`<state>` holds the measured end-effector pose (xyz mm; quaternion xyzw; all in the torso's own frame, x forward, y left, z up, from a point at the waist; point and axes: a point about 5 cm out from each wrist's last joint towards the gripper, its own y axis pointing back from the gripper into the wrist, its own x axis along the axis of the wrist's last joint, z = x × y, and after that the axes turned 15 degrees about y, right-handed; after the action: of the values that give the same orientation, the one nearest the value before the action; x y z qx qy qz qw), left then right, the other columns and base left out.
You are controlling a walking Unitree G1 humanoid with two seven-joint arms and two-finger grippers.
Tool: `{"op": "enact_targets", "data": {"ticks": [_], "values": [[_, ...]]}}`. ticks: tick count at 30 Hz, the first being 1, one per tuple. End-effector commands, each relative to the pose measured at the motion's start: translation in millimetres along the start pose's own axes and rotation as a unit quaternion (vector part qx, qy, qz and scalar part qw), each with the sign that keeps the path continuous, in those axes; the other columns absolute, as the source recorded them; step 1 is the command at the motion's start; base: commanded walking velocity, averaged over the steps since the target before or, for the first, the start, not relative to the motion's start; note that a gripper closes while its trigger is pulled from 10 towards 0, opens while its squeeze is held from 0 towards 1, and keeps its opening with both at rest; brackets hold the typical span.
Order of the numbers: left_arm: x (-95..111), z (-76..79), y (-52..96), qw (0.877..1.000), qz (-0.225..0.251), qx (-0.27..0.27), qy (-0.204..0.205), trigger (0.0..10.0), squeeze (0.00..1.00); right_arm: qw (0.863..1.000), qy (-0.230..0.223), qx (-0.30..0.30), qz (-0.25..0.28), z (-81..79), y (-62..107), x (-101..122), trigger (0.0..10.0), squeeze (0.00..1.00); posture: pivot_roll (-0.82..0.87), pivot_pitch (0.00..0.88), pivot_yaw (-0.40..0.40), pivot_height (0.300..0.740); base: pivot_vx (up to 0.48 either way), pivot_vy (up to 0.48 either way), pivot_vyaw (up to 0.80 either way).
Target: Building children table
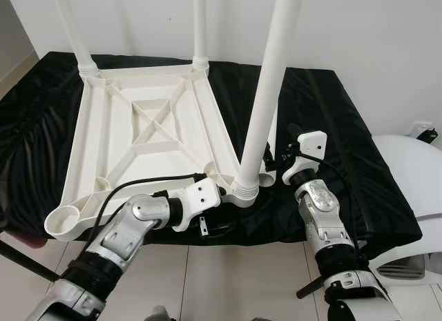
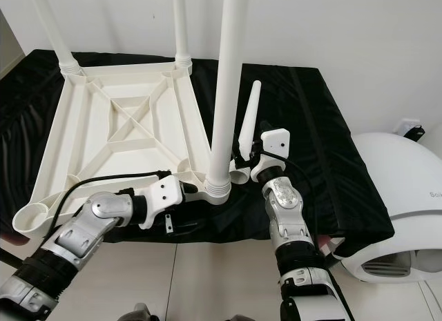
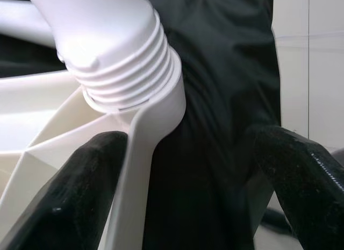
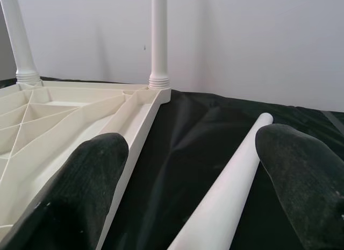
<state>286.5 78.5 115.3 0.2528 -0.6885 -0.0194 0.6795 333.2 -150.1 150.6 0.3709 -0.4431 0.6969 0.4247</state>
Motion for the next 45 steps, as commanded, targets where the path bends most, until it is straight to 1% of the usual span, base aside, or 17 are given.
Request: {"op": "enact_targets", "data": {"ticks": [1,4,5,6,9,12,15,16,18,24,25,26,36,40,41,45], "values": [[-6.0,-8.4,-2.9,0.999,-0.015,0.038,0.017,10.0,0.0,1.0,0.002,-0.006,0.0,2.9,1.6,0.5,10.0,0.0,0.01,0.002,-0.004,0.74,0.0,0.0,0.0],[-4.9,-14.4,-2.8,0.998,-0.01,0.056,0.03,10.0,0.0,1.0,0.002,-0.009,-0.001,3.8,2.8,-0.2,10.0,0.0,0.01,0.002,-0.002,0.74,0.0,0.0,0.0],[-4.3,-23.1,-0.7,0.996,-0.008,0.083,0.041,10.0,0.0,1.0,0.003,-0.011,-0.002,4.2,3.9,-0.5,10.0,0.0,0.0,0.003,0.002,0.74,0.0,0.0,0.0],[-4.3,-23.1,-0.7,0.996,-0.008,0.083,0.041,10.0,0.0,1.0,0.003,-0.011,-0.002,4.2,3.9,-0.5,10.0,0.0,0.0,0.003,0.002,0.74,0.0,0.0,0.0],[-4.1,-38.1,4.2,0.99,-0.009,0.129,0.054,10.0,0.0,1.0,0.002,-0.015,-0.003,4.6,5.3,-0.8,10.0,0.0,0.0,0.001,0.003,0.74,0.0,0.0,0.0],[-4.2,-39.8,5.1,0.99,-0.01,0.132,0.057,10.0,0.0,1.0,0.002,-0.016,-0.003,4.6,5.5,-0.8,10.0,0.0,0.0,0.001,0.007,0.74,0.0,0.0,0.0],[-4.5,-47.7,5.3,0.987,-0.017,0.152,0.055,10.0,0.0,1.0,0.002,-0.017,-0.003,4.4,6.7,-0.8,10.0,0.0,0.0,0.003,0.009,0.74,0.0,0.0,0.0],[-4.5,-47.7,5.3,0.987,-0.017,0.152,0.055,10.0,0.0,1.0,0.002,-0.017,-0.003,4.4,6.7,-0.8,10.0,0.0,0.0,0.003,0.009,0.74,0.0,0.0,0.0],[-4.1,-54.5,3.0,0.983,-0.021,0.169,0.062,10.0,0.0,1.0,0.002,-0.018,-0.004,4.0,8.1,-1.2,10.0,0.0,0.0,0.001,0.011,0.74,0.0,0.0,0.0],[-0.7,-57.1,-0.4,0.983,-0.017,0.17,0.063,10.0,0.0,1.0,0.002,-0.019,-0.006,3.9,9.1,-1.7,10.0,0.0,0.0,0.003,0.012,0.74,0.0,0.0,0.0],[5.7,-57.9,-6.4,0.984,-0.009,0.169,0.06,10.0,0.0,1.0,0.002,-0.019,-0.007,4.0,9.2,-2.3,10.0,0.0,0.0,0.002,0.013,0.74,0.0,0.0,0.0],[8.1,-57.5,-8.9,0.984,-0.005,0.167,0.06,10.0,0.0,1.0,0.002,-0.019,-0.007,3.9,9.1,-2.3,10.0,0.0,0.0,0.002,0.013,0.74,0.0,0.0,0.0],[14.4,-53.0,-23.3,0.986,0.007,0.155,0.063,10.0,0.0,1.0,0.002,-0.02,-0.006,3.4,8.2,-1.3,10.0,0.0,0.0,0.001,0.014,0.74,0.0,0.0,0.0],[24.5,-50.9,-36.5,0.986,0.021,0.152,0.063,10.0,0.0,1.0,0.001,-0.021,-0.007,3.5,8.0,-1.2,10.0,0.0,0.0,0.002,0.013,0.74,0.0,0.0,0.0],[31.5,-50.4,-42.6,0.986,0.031,0.152,0.065,10.0,0.0,1.0,0.001,-0.02,-0.007,3.1,7.3,-1.3,10.0,0.0,0.0,0.002,0.009,0.74,0.0,0.0,0.0],[38.4,-51.1,-47.8,0.984,0.041,0.161,0.06,10.0,0.0,1.0,0.0,-0.019,-0.007,2.6,6.7,-1.3,10.0,0.0,0.01,0.004,0.007,0.74,0.0,0.0,0.0]]}}
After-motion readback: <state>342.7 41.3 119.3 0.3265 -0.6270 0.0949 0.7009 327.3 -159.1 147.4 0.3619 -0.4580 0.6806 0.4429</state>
